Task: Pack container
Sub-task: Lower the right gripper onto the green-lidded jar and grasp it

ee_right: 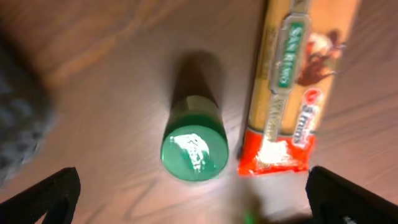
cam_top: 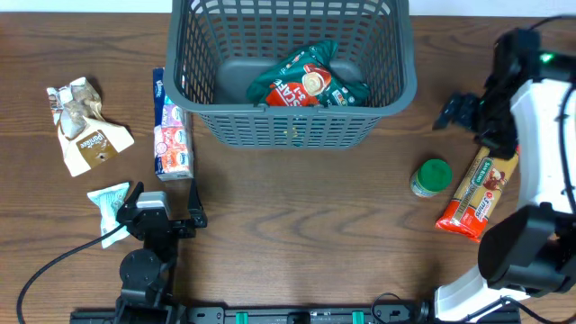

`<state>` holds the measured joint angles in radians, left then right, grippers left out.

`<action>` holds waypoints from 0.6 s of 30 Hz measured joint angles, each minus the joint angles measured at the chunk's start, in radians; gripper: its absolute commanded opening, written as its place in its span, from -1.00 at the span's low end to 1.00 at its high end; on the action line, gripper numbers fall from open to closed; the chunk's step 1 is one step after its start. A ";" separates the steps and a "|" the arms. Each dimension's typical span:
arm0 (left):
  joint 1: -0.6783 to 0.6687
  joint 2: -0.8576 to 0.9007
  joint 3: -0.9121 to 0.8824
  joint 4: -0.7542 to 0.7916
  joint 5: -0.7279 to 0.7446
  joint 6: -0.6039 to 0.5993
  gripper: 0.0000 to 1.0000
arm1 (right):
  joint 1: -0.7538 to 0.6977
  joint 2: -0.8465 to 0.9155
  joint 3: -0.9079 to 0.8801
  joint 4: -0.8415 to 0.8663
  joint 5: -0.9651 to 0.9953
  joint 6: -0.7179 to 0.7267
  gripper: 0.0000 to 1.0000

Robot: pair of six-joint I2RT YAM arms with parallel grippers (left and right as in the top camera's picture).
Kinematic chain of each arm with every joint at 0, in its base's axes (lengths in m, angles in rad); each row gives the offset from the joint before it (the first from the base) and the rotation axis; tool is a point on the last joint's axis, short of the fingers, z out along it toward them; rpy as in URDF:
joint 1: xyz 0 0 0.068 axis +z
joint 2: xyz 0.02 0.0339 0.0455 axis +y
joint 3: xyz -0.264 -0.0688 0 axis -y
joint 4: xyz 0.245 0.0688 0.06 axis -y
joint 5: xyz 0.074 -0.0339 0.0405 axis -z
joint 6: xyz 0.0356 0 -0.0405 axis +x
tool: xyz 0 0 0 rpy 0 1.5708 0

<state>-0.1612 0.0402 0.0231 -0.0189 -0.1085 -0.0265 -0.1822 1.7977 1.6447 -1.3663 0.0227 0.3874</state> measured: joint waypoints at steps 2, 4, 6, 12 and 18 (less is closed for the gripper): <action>0.000 0.000 0.000 0.000 0.000 0.000 0.97 | 0.008 0.000 -0.089 0.077 -0.001 0.010 0.98; 0.000 0.000 0.000 0.000 0.000 0.000 0.97 | 0.015 0.000 -0.186 0.160 0.000 0.020 0.99; 0.000 0.000 0.000 0.000 0.000 0.000 0.97 | 0.022 0.000 -0.275 0.235 0.000 0.029 0.99; 0.000 0.000 0.000 0.000 0.000 0.000 0.97 | 0.041 0.000 -0.463 0.409 -0.001 0.043 0.99; 0.000 0.000 0.000 0.000 0.000 0.000 0.97 | 0.042 0.000 -0.576 0.518 0.001 0.055 0.80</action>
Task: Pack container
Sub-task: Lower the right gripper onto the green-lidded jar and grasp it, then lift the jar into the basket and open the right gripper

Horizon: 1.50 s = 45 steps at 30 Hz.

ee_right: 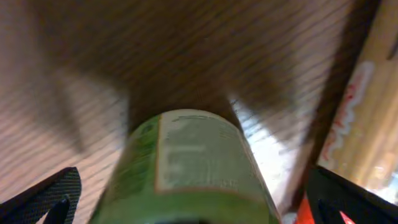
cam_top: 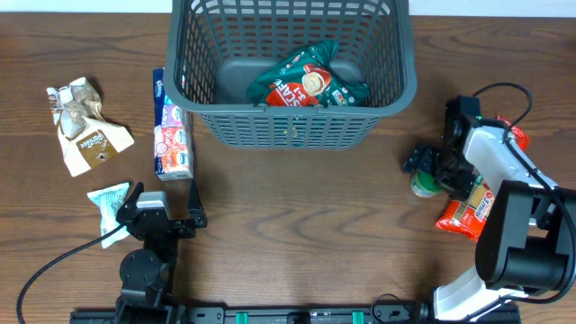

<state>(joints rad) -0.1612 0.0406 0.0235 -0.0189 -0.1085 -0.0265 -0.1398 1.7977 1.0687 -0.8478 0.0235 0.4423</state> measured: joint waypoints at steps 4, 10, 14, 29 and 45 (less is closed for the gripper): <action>0.000 0.000 0.000 0.000 0.000 0.000 0.97 | 0.000 -0.007 -0.020 0.032 -0.005 0.008 0.40; 0.000 0.000 0.000 0.000 0.000 0.000 0.97 | 0.001 -0.010 -0.024 0.041 -0.008 0.021 -0.69; 0.000 0.000 0.000 0.000 0.000 0.000 0.97 | 0.001 -0.010 -0.024 0.042 -0.007 0.021 -0.97; 0.000 0.000 0.000 -0.001 0.000 0.000 0.97 | 0.003 -0.005 0.717 -0.269 0.000 -0.092 -0.98; 0.000 0.000 0.000 -0.001 0.000 0.000 0.97 | 0.389 0.009 1.175 -0.275 -0.180 -0.744 -0.98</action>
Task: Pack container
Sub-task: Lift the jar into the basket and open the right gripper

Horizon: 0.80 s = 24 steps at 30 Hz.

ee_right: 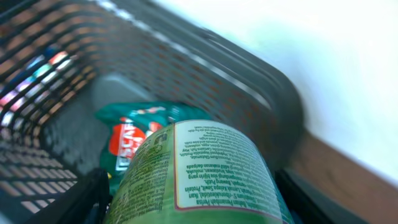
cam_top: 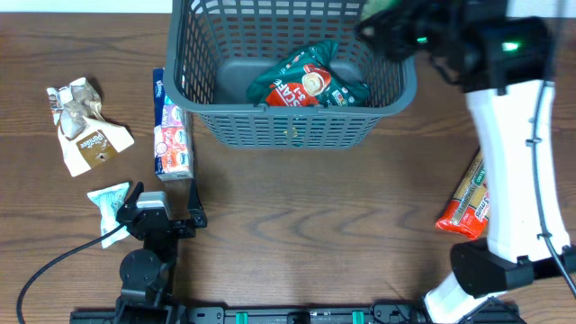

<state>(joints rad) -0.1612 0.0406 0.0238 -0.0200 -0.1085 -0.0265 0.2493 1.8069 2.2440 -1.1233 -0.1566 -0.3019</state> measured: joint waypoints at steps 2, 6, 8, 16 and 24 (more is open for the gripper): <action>0.000 0.000 0.000 0.000 0.000 0.000 0.97 | 0.034 0.026 0.000 0.023 0.009 -0.036 -0.98; 0.000 0.000 0.000 0.000 0.000 0.000 0.97 | 0.045 0.117 0.000 0.047 0.028 -0.072 -0.98; 0.000 0.000 0.000 0.000 0.000 0.000 0.97 | 0.043 0.178 0.000 0.053 0.042 -0.075 -0.98; 0.000 0.000 0.000 0.000 0.000 0.000 0.97 | 0.043 0.395 -0.002 0.060 0.060 -0.063 0.46; 0.000 0.000 0.000 0.000 0.000 0.000 0.97 | 0.043 0.414 -0.002 0.035 0.063 -0.047 0.98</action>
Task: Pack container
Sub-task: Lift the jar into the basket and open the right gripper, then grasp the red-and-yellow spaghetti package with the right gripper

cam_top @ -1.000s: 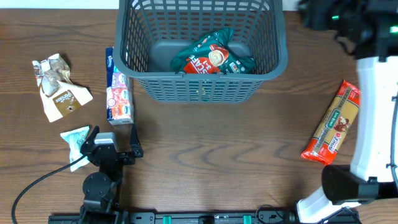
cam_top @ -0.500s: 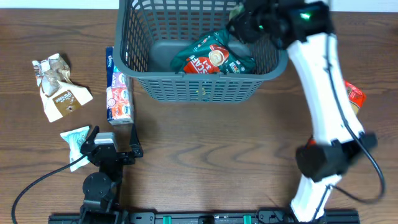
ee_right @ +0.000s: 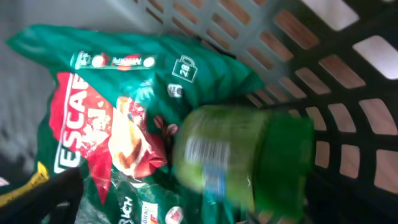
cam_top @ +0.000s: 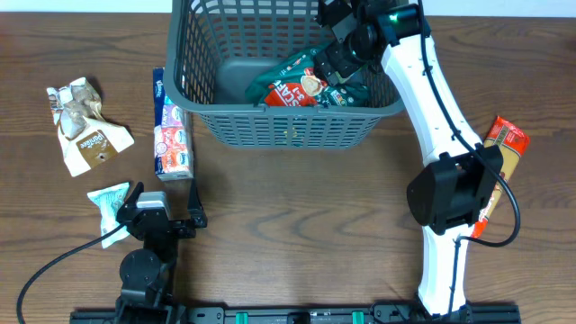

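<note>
The grey basket stands at the back middle of the table. Inside it lies a green and red coffee bag. A green jar, blurred, lies on its side on the bag against the basket's wall. My right gripper hangs inside the basket just above the jar, open, with one finger showing at the lower left and apart from the jar. My left gripper rests at the front left with its fingers spread and nothing between them.
An orange pasta pack lies at the right, partly behind my right arm. A tissue pack sits against the basket's left side. A brown and white snack bag and a small teal packet lie at the left.
My right gripper was shut on the green jar above the basket's right rim. Now it is lower, inside the basket and open, and the jar lies loose on the coffee bag.
My right gripper hung open above the green jar standing beside the pasta pack. Then it was down around the jar on the table. Later it held the jar over the basket, and now the jar is in the basket, let go.
</note>
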`<state>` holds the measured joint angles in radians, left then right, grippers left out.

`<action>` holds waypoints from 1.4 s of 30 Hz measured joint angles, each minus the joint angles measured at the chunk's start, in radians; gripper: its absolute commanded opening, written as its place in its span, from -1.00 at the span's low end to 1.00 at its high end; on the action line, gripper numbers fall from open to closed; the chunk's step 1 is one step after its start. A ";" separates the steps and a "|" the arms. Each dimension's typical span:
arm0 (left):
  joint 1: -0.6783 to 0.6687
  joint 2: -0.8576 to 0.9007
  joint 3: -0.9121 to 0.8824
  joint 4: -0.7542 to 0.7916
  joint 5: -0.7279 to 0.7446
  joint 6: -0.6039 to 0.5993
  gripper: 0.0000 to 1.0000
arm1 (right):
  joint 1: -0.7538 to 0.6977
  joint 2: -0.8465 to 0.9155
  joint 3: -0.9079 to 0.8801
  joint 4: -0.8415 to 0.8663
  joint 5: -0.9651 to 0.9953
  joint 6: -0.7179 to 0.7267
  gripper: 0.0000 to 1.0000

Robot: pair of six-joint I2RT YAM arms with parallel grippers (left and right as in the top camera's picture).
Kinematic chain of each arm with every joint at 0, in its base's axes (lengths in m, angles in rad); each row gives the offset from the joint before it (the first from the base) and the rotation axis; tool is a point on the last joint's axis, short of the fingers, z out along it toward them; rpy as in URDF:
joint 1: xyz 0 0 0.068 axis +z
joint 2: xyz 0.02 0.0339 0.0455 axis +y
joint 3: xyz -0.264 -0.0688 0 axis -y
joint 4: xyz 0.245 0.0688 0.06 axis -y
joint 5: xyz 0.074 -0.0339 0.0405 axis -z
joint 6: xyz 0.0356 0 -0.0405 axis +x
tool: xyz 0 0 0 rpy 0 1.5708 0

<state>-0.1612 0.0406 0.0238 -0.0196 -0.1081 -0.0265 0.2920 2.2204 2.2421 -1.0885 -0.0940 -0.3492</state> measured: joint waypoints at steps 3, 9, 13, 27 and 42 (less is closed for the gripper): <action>0.000 0.000 0.000 0.000 0.000 0.000 0.97 | 0.000 -0.002 0.003 -0.010 0.000 0.000 0.98; 0.000 0.000 0.000 0.000 0.000 0.000 0.97 | 0.000 -0.023 0.099 -0.058 -0.019 0.001 0.99; 0.000 0.000 0.000 0.000 0.000 0.000 0.97 | -0.011 -0.105 0.228 -0.066 -0.017 0.040 0.98; 0.000 0.000 0.000 0.000 0.000 0.000 0.97 | -0.580 -0.326 0.295 -0.516 0.187 0.628 0.98; 0.000 0.000 0.000 0.000 0.000 0.000 0.97 | -0.898 -0.306 -0.138 -0.512 0.166 0.752 0.98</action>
<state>-0.1612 0.0402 0.0238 -0.0200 -0.1078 -0.0265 -0.6056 1.9148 2.1044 -1.6001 0.0723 0.4023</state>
